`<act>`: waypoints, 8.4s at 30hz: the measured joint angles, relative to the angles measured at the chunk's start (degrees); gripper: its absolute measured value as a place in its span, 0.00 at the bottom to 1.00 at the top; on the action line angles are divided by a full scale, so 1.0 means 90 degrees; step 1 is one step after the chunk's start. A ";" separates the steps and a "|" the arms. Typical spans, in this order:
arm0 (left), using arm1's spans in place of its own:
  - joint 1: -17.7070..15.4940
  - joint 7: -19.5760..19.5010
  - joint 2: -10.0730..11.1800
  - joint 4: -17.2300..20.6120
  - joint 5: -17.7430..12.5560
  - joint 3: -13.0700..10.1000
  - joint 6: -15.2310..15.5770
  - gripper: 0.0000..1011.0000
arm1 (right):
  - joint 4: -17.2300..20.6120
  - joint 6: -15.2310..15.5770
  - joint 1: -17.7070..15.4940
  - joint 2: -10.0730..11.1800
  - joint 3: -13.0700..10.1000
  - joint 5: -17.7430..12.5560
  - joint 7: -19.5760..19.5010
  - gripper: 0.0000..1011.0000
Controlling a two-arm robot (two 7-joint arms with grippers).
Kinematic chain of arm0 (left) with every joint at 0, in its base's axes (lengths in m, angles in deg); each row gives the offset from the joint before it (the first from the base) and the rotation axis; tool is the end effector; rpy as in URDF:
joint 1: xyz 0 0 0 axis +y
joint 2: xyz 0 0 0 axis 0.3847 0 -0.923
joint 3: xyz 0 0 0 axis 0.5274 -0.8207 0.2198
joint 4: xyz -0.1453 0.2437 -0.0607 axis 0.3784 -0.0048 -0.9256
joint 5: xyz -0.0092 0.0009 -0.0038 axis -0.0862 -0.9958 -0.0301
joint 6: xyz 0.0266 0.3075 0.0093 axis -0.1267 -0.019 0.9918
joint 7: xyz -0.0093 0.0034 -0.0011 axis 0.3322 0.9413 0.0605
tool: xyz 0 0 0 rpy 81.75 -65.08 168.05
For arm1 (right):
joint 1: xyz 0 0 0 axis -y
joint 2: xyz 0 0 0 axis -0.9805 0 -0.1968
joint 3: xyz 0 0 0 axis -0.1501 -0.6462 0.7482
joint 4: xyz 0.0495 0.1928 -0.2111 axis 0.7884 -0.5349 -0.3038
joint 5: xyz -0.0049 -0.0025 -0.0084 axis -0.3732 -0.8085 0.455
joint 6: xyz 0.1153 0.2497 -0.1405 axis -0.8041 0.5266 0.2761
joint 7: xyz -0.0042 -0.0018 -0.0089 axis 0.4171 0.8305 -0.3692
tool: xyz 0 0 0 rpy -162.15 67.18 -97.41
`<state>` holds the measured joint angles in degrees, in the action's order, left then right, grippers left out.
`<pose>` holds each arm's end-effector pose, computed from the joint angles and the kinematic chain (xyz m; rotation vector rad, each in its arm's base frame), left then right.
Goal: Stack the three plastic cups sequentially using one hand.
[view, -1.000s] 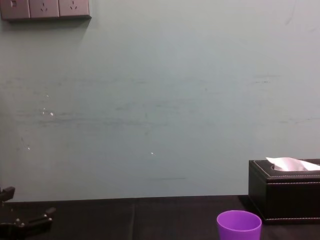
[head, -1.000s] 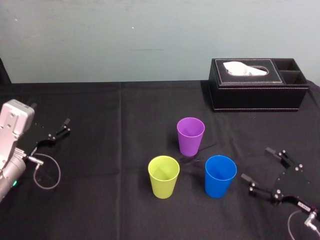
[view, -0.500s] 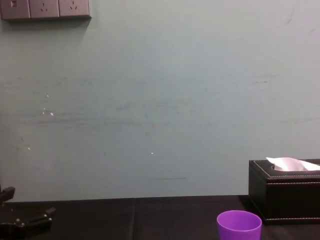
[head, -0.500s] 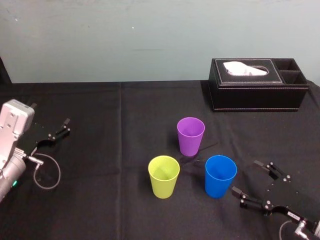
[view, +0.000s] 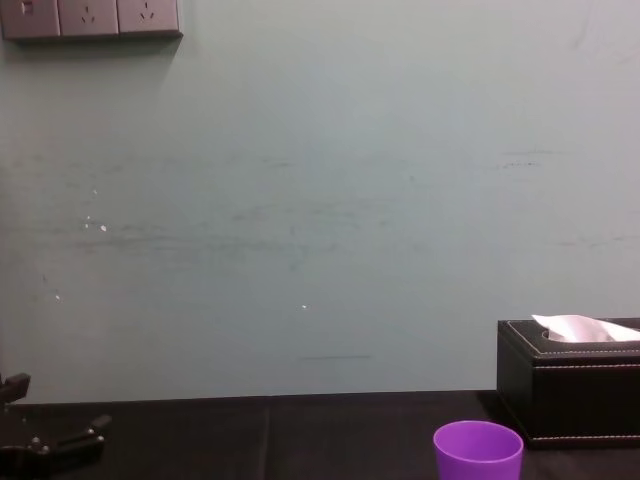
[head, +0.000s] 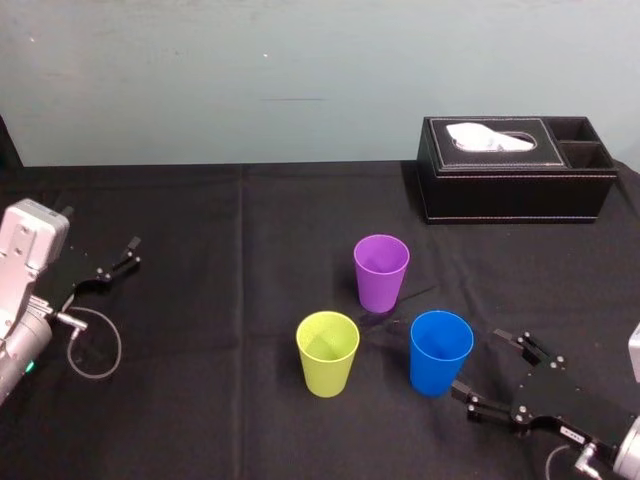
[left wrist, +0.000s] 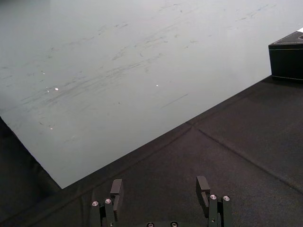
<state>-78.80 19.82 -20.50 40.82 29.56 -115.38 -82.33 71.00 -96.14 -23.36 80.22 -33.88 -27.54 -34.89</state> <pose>0.3580 0.0827 -0.3023 0.3046 -0.2851 1.2481 0.2622 -0.1265 -0.3138 -0.1973 -0.0519 -0.7795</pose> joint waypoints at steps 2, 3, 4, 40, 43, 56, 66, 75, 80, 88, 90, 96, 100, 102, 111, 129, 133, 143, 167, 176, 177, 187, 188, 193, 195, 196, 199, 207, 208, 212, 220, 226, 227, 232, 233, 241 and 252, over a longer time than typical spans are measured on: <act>0.0000 0.0000 0.0000 0.0000 0.0000 0.0000 0.0000 1.00 | -0.0019 0.0018 0.0022 -0.0030 -0.0002 0.0023 0.0020 0.99; 0.0000 0.0000 0.0000 0.0000 0.0000 0.0000 0.0000 1.00 | -0.0037 0.0038 0.0041 -0.0055 -0.0005 0.0046 0.0035 0.99; 0.0000 0.0000 0.0000 0.0000 0.0000 0.0000 0.0000 1.00 | -0.0048 0.0048 0.0052 -0.0067 -0.0007 0.0053 0.0048 0.99; 0.0000 0.0000 0.0000 0.0000 0.0000 0.0000 0.0000 1.00 | -0.0472 0.0355 0.0731 -0.0369 0.0326 0.0282 0.0303 0.99; 0.0000 0.0000 0.0000 0.0000 0.0000 0.0000 0.0000 1.00 | -0.0509 0.0372 0.0792 -0.0399 0.0364 0.0292 0.0301 0.99; 0.0000 0.0000 0.0000 0.0000 0.0000 0.0000 0.0000 1.00 | -0.0723 0.0496 0.1082 -0.0535 0.0556 0.0317 0.0305 0.99; 0.0000 0.0000 0.0000 0.0000 0.0000 0.0000 0.0000 1.00 | -0.0788 0.0569 0.1173 -0.0576 0.0609 0.0285 0.0327 0.99; 0.0000 0.0000 0.0000 0.0000 0.0000 0.0000 0.0000 1.00 | -0.0777 0.0554 0.1162 -0.0571 0.0603 0.0289 0.0323 0.88; 0.0000 0.0000 0.0000 0.0000 0.0000 0.0000 0.0000 1.00 | -0.0772 0.0548 0.1159 -0.0569 0.0599 0.0291 0.0322 0.76; 0.0000 0.0000 0.0000 0.0000 0.0000 0.0000 0.0000 1.00 | -0.0767 0.0542 0.1155 -0.0565 0.0594 0.0294 0.0322 0.72; 0.0000 0.0000 0.0000 0.0000 0.0000 0.0000 0.0000 1.00 | -0.0765 0.0540 0.1153 -0.0564 0.0594 0.0295 0.0322 0.72; 0.0000 0.0000 0.0000 0.0000 0.0000 0.0000 0.0000 1.00 | -0.0763 0.0536 0.1152 -0.0564 0.0594 0.0295 0.0321 0.72; 0.0000 0.0000 0.0000 0.0000 0.0000 0.0000 0.0000 1.00 | -0.0631 0.0512 0.1083 -0.0544 0.0556 0.0300 0.0234 0.72; 0.0000 0.0000 0.0000 0.0000 0.0000 0.0000 0.0000 1.00 | -0.0521 0.0520 0.1024 -0.0522 0.0507 0.0299 0.0164 0.72; 0.0000 0.0000 0.0000 0.0000 0.0000 0.0000 0.0000 1.00 | 0.0071 0.0712 0.0818 -0.0372 0.0221 0.0194 -0.0061 0.72; 0.0000 0.0000 0.0000 0.0000 0.0000 0.0000 0.0000 1.00 | 0.0855 0.2012 0.1496 -0.0258 0.0229 0.0355 -0.0515 0.72; 0.0000 0.0000 0.0000 0.0000 0.0000 0.0000 0.0000 1.00 | 0.0845 0.2127 0.1719 -0.0338 0.0326 0.0405 -0.0532 0.72; 0.0000 0.0000 0.0000 0.0000 0.0000 0.0000 0.0000 1.00 | 0.0611 0.2375 0.2254 -0.0620 0.0615 0.0513 -0.0611 0.72; 0.0000 0.0000 0.0000 0.0000 0.0000 0.0000 0.0000 1.00 | -0.0280 0.2500 0.3063 -0.1158 0.1113 0.0920 -0.0663 0.72; 0.0000 0.0000 0.0000 0.0000 0.0000 0.0000 0.0000 1.00 | -0.0484 0.2488 0.3200 -0.1270 0.1151 0.0980 -0.0643 0.72; 0.0000 0.0000 0.0000 0.0000 0.0000 0.0000 0.0000 1.00 | -0.0499 0.2488 0.3209 -0.1278 0.1154 0.0983 -0.0640 0.72; 0.0000 0.0000 0.0000 0.0000 0.0000 0.0000 0.0000 1.00 | -0.0694 0.2455 0.3294 -0.1369 0.1203 0.1013 -0.0589 0.72; 0.0000 0.0000 0.0000 0.0000 0.0000 0.0000 0.0000 1.00 | -0.0707 0.2455 0.3297 -0.1372 0.1207 0.1016 -0.0585 0.72; 0.0000 0.0000 0.0000 0.0000 0.0000 0.0000 0.0000 1.00 | -0.0767 0.2438 0.3304 -0.1389 0.1219 0.1026 -0.0571 0.72; 0.0000 0.0000 0.0000 0.0000 0.0000 0.0000 0.0000 1.00 | -0.0809 0.2433 0.3316 -0.1409 0.1229 0.1026 -0.0558 0.72; 0.0000 0.0000 0.0000 0.0000 0.0000 0.0000 0.0000 1.00 | -0.0809 0.2433 0.3316 -0.1409 0.1229 0.1026 -0.0558 0.72; 0.0000 0.0000 0.0000 0.0000 0.0000 0.0000 0.0000 1.00 | -0.0847 0.2424 0.3320 -0.1421 0.1238 0.1025 -0.0533 0.72; 0.0000 0.0000 0.0000 0.0000 0.0000 0.0000 0.0000 1.00 | -0.0957 0.2381 0.3330 -0.1443 0.1269 0.1017 -0.0493 0.72; 0.0000 0.0000 0.0000 0.0000 0.0000 0.0000 0.0000 1.00 | -0.0970 0.2378 0.3333 -0.1447 0.1273 0.1017 -0.0492 0.72; 0.0000 0.0000 0.0000 0.0000 0.0000 0.0000 0.0000 1.00 | -0.1037 0.2352 0.3339 -0.1464 0.1289 0.1017 -0.0481 0.72; 0.0000 0.0000 -0.0001 0.0000 0.0000 0.0000 0.0000 1.00 | -0.1136 0.2290 0.3330 -0.1482 0.1296 0.1007 -0.0459 0.72; 0.0000 0.0000 0.0000 0.0000 0.0000 0.0000 0.0000 1.00 | -0.1144 0.2284 0.3324 -0.1483 0.1290 0.1002 -0.0449 0.72; 0.0000 0.0000 0.0000 0.0000 0.0000 0.0000 0.0000 1.00 | -0.1143 0.2284 0.3324 -0.1483 0.1289 0.1002 -0.0449 0.72; 0.0000 0.0000 0.0000 0.0000 0.0000 0.0000 0.0000 1.00 | -0.1138 0.2284 0.3324 -0.1480 0.1288 0.1001 -0.0451 0.74; 0.0000 0.0000 0.0000 0.0000 0.0000 0.0000 0.0000 1.00 | -0.1136 0.2285 0.3324 -0.1480 0.1288 0.1001 -0.0452 0.75; 0.0000 0.0000 0.0000 0.0000 0.0000 0.0000 0.0000 1.00 | -0.1132 0.2288 0.3324 -0.1478 0.1288 0.1001 -0.0454 0.97; 0.0000 0.0000 0.0000 0.0000 0.0000 0.0000 0.0000 1.00 | -0.1126 0.2296 0.3323 -0.1478 0.1288 0.1001 -0.0457 0.99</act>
<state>-78.80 19.82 -20.51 40.82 29.56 -115.38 -82.33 60.87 -75.48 6.55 66.92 -22.29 -18.52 -39.01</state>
